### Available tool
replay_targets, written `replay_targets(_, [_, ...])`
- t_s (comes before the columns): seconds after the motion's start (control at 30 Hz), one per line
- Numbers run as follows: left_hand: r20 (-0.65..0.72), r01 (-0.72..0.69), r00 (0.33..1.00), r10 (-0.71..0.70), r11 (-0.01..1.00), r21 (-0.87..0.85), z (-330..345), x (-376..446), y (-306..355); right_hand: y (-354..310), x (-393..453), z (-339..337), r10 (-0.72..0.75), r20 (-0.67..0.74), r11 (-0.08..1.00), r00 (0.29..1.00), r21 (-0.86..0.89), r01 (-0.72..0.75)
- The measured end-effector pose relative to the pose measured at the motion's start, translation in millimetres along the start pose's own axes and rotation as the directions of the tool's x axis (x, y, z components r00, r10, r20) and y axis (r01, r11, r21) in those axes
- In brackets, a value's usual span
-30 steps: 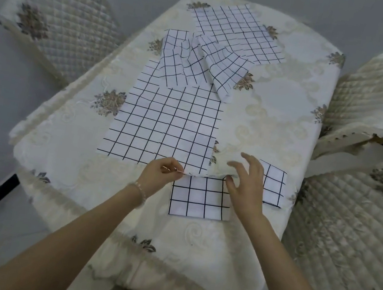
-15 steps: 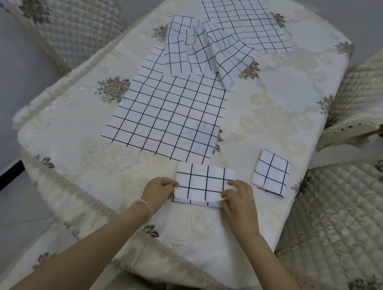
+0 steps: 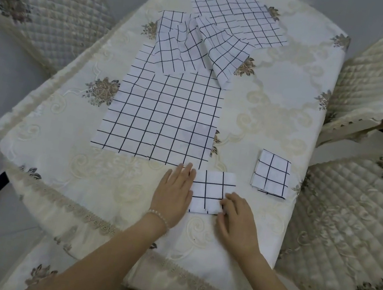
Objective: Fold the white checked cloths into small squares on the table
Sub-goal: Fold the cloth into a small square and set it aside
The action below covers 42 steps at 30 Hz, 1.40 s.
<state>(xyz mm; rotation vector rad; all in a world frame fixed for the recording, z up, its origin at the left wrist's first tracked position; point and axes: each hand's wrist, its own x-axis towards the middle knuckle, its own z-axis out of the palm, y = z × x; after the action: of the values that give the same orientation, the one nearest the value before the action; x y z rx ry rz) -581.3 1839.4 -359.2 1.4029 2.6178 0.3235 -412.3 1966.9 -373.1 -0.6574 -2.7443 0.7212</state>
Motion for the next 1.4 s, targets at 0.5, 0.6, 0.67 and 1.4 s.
replay_targets(0.5, [0.128, 0.02, 0.991, -0.031, 0.996, 0.089, 33.0, 4.9, -12.3, -63.4, 71.8, 68.4, -0.008, 0.209, 0.999, 0.978, -0.046, 0.018])
replay_targets(0.6, [0.094, 0.025, 0.995, -0.033, 0.996, 0.081, 33.9, 4.5, -12.9, -32.4, 64.3, 60.5, 0.036, 0.187, 0.991, 0.982, -0.131, -0.012])
replay_targets(0.67, [0.078, 0.012, 0.997, -0.018, 0.997, 0.073, 34.2, 4.2, -13.3, -12.2, 57.5, 49.4, 0.095, 0.15, 0.98, 0.984, -0.187, -0.066])
replay_targets(1.4, [0.292, 0.201, 0.948, -0.125, 0.949, -0.245, -37.5, 39.8, -17.5, 4.5, 49.1, -2.9, 0.145, 0.154, 0.989, 0.977, -0.036, -0.141])
